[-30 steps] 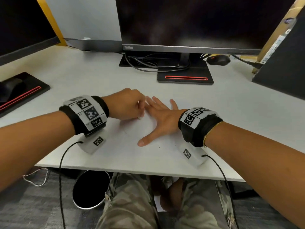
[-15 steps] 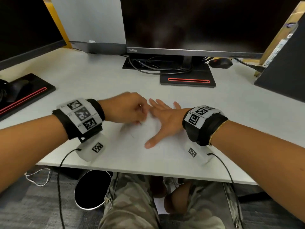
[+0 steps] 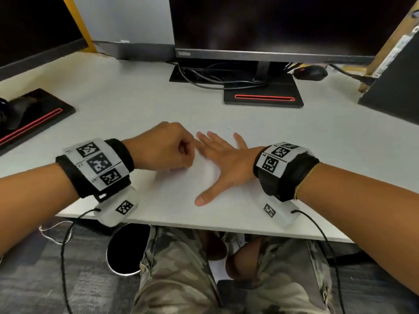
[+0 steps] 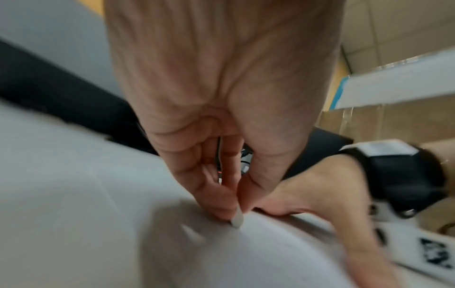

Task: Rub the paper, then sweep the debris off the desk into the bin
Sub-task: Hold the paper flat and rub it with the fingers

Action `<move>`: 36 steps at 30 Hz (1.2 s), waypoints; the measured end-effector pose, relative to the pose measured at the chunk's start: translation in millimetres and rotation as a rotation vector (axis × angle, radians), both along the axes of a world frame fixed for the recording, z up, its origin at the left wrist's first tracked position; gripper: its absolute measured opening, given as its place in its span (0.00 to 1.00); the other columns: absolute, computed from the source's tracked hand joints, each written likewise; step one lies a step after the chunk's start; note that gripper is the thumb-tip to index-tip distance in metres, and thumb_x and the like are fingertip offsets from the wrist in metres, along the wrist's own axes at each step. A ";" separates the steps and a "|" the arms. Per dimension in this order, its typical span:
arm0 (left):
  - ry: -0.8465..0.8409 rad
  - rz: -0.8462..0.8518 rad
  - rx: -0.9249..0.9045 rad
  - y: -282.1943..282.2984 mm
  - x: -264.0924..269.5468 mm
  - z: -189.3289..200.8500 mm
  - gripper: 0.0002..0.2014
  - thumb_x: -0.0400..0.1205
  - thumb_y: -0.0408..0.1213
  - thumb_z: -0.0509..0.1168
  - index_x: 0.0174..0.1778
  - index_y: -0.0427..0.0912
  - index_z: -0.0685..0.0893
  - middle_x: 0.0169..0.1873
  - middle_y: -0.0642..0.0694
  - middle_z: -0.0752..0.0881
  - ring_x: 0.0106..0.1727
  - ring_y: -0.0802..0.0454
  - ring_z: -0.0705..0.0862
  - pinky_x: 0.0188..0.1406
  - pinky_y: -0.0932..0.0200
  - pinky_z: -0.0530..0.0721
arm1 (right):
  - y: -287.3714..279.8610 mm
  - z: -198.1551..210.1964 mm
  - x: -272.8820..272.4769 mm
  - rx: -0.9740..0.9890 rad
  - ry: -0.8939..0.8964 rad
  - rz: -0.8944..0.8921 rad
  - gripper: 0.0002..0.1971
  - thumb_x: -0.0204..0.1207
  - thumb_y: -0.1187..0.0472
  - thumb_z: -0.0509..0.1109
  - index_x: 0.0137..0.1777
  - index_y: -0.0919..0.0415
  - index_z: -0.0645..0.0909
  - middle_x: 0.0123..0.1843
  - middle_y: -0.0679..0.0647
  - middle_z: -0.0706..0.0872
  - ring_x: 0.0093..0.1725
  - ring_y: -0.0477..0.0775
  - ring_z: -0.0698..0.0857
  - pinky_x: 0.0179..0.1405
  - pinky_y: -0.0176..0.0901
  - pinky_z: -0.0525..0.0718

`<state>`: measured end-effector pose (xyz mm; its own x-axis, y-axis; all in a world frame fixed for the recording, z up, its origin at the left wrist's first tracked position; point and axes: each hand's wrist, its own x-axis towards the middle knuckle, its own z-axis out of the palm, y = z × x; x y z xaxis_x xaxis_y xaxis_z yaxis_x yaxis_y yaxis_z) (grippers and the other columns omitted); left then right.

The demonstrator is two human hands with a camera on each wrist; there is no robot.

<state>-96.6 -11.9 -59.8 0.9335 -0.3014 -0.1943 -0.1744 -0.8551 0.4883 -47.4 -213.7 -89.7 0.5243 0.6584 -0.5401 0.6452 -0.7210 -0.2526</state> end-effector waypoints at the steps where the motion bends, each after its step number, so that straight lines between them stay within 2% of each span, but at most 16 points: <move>1: -0.020 0.010 -0.004 -0.4 -0.1 -1.1 0.05 0.78 0.35 0.74 0.40 0.50 0.92 0.32 0.56 0.93 0.35 0.62 0.89 0.41 0.64 0.84 | 0.8 -1.9 -0.3 -0.001 -0.008 0.000 0.75 0.60 0.13 0.73 0.91 0.39 0.23 0.89 0.34 0.18 0.86 0.38 0.18 0.84 0.72 0.19; 5: 0.082 -0.160 -0.003 -17.9 -13.0 -1.8 0.05 0.78 0.35 0.75 0.41 0.50 0.93 0.33 0.60 0.91 0.37 0.62 0.88 0.39 0.65 0.86 | 2.0 -3.5 -0.7 0.011 -0.005 -0.021 0.78 0.56 0.12 0.74 0.91 0.37 0.23 0.89 0.34 0.19 0.85 0.38 0.18 0.83 0.70 0.18; 9: -0.007 -0.051 0.006 -8.8 -1.2 0.4 0.05 0.78 0.35 0.74 0.41 0.51 0.92 0.32 0.58 0.92 0.35 0.63 0.88 0.41 0.63 0.84 | 3.3 -3.2 -2.1 0.005 -0.010 -0.018 0.76 0.57 0.12 0.74 0.91 0.36 0.24 0.89 0.35 0.19 0.86 0.39 0.18 0.83 0.72 0.19; 13: 0.066 -0.214 0.016 -24.5 -13.5 -0.9 0.04 0.79 0.34 0.74 0.42 0.48 0.93 0.31 0.62 0.90 0.35 0.64 0.87 0.38 0.68 0.83 | 3.5 -3.2 -2.9 0.001 -0.022 -0.029 0.77 0.56 0.12 0.74 0.91 0.38 0.25 0.90 0.35 0.20 0.86 0.39 0.19 0.84 0.73 0.20; 17: -0.037 -0.095 0.063 -12.9 -1.7 -0.3 0.05 0.81 0.36 0.73 0.42 0.51 0.91 0.32 0.58 0.90 0.38 0.65 0.87 0.41 0.65 0.80 | 3.4 -2.1 -3.5 0.011 -0.018 -0.024 0.76 0.57 0.13 0.75 0.91 0.35 0.25 0.90 0.36 0.20 0.87 0.39 0.19 0.83 0.73 0.20; 19: -0.020 -0.200 0.077 -23.7 -13.7 -1.6 0.05 0.82 0.35 0.70 0.42 0.49 0.89 0.31 0.56 0.88 0.38 0.63 0.85 0.38 0.67 0.79 | 3.5 -3.8 -3.5 0.013 -0.016 -0.030 0.77 0.56 0.13 0.75 0.91 0.36 0.25 0.90 0.35 0.20 0.86 0.39 0.19 0.84 0.73 0.20; 21: 0.011 -0.268 0.115 -24.8 -18.3 -1.2 0.05 0.83 0.35 0.69 0.42 0.48 0.87 0.32 0.55 0.87 0.38 0.61 0.85 0.39 0.66 0.80 | 3.3 -4.7 -3.1 0.014 -0.014 -0.033 0.76 0.55 0.12 0.74 0.91 0.34 0.27 0.89 0.35 0.19 0.85 0.39 0.17 0.83 0.74 0.20; 25: -0.053 -0.084 0.230 -5.3 -2.2 -0.3 0.07 0.87 0.40 0.66 0.41 0.49 0.82 0.33 0.52 0.86 0.38 0.52 0.85 0.40 0.54 0.81 | 5.2 -1.9 -4.2 -0.019 -0.020 -0.013 0.70 0.57 0.12 0.73 0.90 0.28 0.32 0.89 0.40 0.16 0.86 0.45 0.16 0.82 0.77 0.19; 29: 0.059 -0.253 0.170 -21.0 -23.2 -1.3 0.12 0.86 0.39 0.65 0.39 0.60 0.77 0.32 0.65 0.85 0.35 0.64 0.83 0.37 0.70 0.77 | 5.8 -5.0 -3.9 -0.005 -0.015 -0.024 0.70 0.54 0.11 0.73 0.88 0.23 0.30 0.88 0.39 0.16 0.85 0.46 0.15 0.81 0.78 0.19; 31: 0.036 -0.174 0.189 -9.6 -11.5 3.4 0.10 0.86 0.40 0.67 0.39 0.58 0.81 0.32 0.62 0.87 0.35 0.62 0.84 0.39 0.68 0.76 | 6.5 -4.5 -4.5 -0.018 -0.014 -0.027 0.71 0.55 0.11 0.73 0.89 0.25 0.29 0.88 0.40 0.15 0.85 0.46 0.15 0.81 0.78 0.20; 33: -0.019 -0.098 0.214 -2.8 -3.7 2.3 0.08 0.86 0.40 0.67 0.40 0.53 0.84 0.33 0.56 0.88 0.37 0.57 0.85 0.40 0.59 0.78 | 7.0 -3.3 -4.6 -0.029 -0.018 -0.030 0.71 0.56 0.11 0.73 0.90 0.27 0.30 0.88 0.40 0.15 0.85 0.46 0.15 0.82 0.79 0.21; 34: -0.020 -0.121 0.212 -6.9 -6.4 1.1 0.08 0.86 0.40 0.66 0.41 0.53 0.83 0.32 0.55 0.87 0.36 0.57 0.84 0.39 0.59 0.78 | 7.0 -3.6 -4.7 -0.029 -0.019 -0.029 0.71 0.56 0.11 0.73 0.90 0.28 0.31 0.88 0.40 0.15 0.85 0.46 0.15 0.82 0.79 0.21; 36: 0.000 -0.242 0.177 -17.3 -17.9 -4.9 0.08 0.86 0.38 0.65 0.42 0.56 0.81 0.31 0.59 0.86 0.34 0.60 0.83 0.35 0.67 0.76 | 7.2 -5.5 -4.7 -0.019 -0.015 -0.029 0.71 0.55 0.11 0.74 0.90 0.26 0.32 0.89 0.40 0.16 0.86 0.46 0.15 0.82 0.78 0.21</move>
